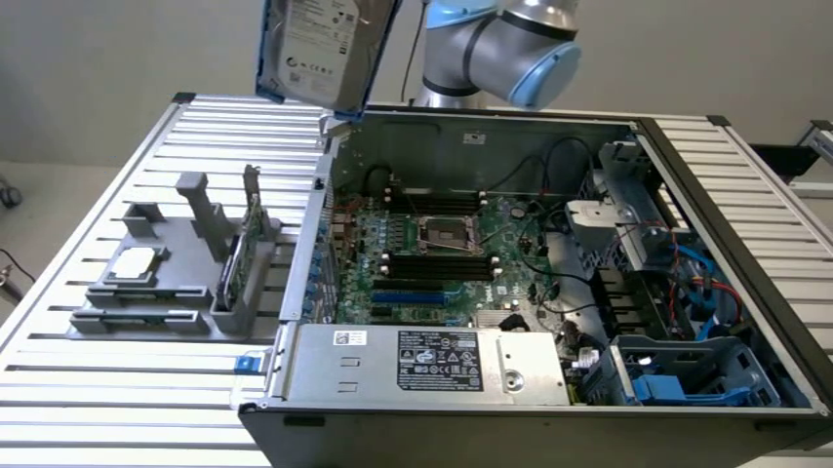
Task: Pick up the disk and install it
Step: 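Pick up the disk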
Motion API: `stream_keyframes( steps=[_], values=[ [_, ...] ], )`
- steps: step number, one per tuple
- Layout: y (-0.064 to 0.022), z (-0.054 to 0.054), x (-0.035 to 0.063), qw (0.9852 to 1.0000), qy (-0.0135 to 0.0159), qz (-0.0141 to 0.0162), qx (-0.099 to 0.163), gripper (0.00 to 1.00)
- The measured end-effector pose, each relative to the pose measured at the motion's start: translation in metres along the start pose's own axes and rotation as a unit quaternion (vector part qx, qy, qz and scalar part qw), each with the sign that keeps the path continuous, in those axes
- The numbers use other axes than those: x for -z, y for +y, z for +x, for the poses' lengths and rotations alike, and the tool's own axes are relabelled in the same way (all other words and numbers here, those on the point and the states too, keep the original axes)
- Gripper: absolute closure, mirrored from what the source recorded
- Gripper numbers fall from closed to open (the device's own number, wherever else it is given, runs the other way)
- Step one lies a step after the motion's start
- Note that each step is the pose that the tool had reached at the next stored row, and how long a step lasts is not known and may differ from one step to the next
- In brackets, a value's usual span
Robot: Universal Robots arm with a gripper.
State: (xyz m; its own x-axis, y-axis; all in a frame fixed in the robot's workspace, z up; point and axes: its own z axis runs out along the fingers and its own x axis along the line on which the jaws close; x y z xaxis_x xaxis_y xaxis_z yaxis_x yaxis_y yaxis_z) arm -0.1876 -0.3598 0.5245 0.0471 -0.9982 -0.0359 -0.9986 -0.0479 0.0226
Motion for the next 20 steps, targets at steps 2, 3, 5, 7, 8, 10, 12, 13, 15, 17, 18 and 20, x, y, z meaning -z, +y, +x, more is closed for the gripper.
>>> stream_keyframes(
  steps=[2,3,5,7,8,10,12,13,15,17,18,20],
  values=[
    [-0.0072,0.005,0.0025,1.0,0.0001,-0.0001,0.0,0.67],
    [-0.0107,0.007,0.0038,1.0,0.0001,-0.0001,0.0,0.67],
    [-0.0172,0.012,0.0061,1.0,0.0,-0.0001,0.0,0.67],
    [-0.0222,0.018,0.0072,1.0,0.0001,-0.0001,0.0,0.67],
    [-0.0238,0.021,0.0073,1.0,0.0001,-0.0001,0.0,0.67],
    [-0.0259,0.028,0.0076,1.0,0.0001,0.0002,0.0,0.67],
    [-0.027,0.035,0.0073,1.0,0.0001,0.0013,0.0,0.67],
    [-0.0278,0.038,0.007,1.0,0.0003,0.0016,0.0,0.67],
    [-0.0297,0.044,0.0059,1.0,0.0008,0.0021,0.0,0.67],
    [-0.0331,0.048,0.0048,1.0,0.002,0.0022,0.0,0.67],
    [-0.0352,0.049,0.0043,1.0,0.0023,0.0024,0.0,0.67],
    [-0.0407,0.053,0.0036,1.0,0.0026,0.0025,0.0,0.67]
  ],
)
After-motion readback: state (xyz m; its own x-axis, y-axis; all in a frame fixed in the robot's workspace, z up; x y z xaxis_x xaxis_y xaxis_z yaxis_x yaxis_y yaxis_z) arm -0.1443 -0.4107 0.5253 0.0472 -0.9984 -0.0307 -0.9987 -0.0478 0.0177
